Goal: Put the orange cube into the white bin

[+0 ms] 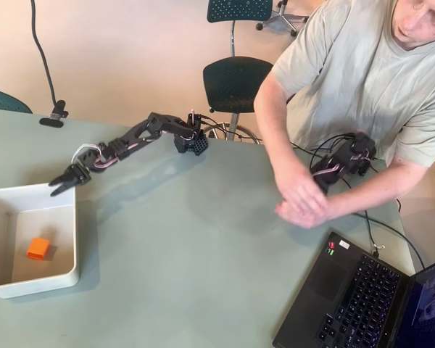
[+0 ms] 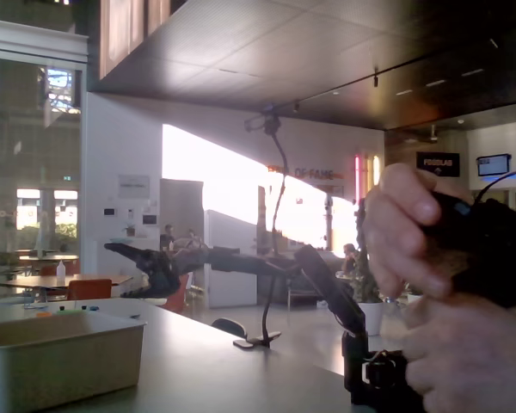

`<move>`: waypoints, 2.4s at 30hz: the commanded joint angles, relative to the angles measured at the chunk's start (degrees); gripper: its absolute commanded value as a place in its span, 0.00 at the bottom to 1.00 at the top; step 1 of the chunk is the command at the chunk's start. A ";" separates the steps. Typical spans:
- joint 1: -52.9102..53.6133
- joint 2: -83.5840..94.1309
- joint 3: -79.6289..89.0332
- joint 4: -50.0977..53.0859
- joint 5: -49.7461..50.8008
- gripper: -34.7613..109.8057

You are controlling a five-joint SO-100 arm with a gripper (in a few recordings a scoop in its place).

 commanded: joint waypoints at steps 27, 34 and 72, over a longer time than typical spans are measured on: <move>-3.34 34.37 24.61 71.02 31.29 0.72; -3.43 44.74 45.88 58.18 31.03 0.72; -3.43 95.63 111.62 25.22 16.26 0.72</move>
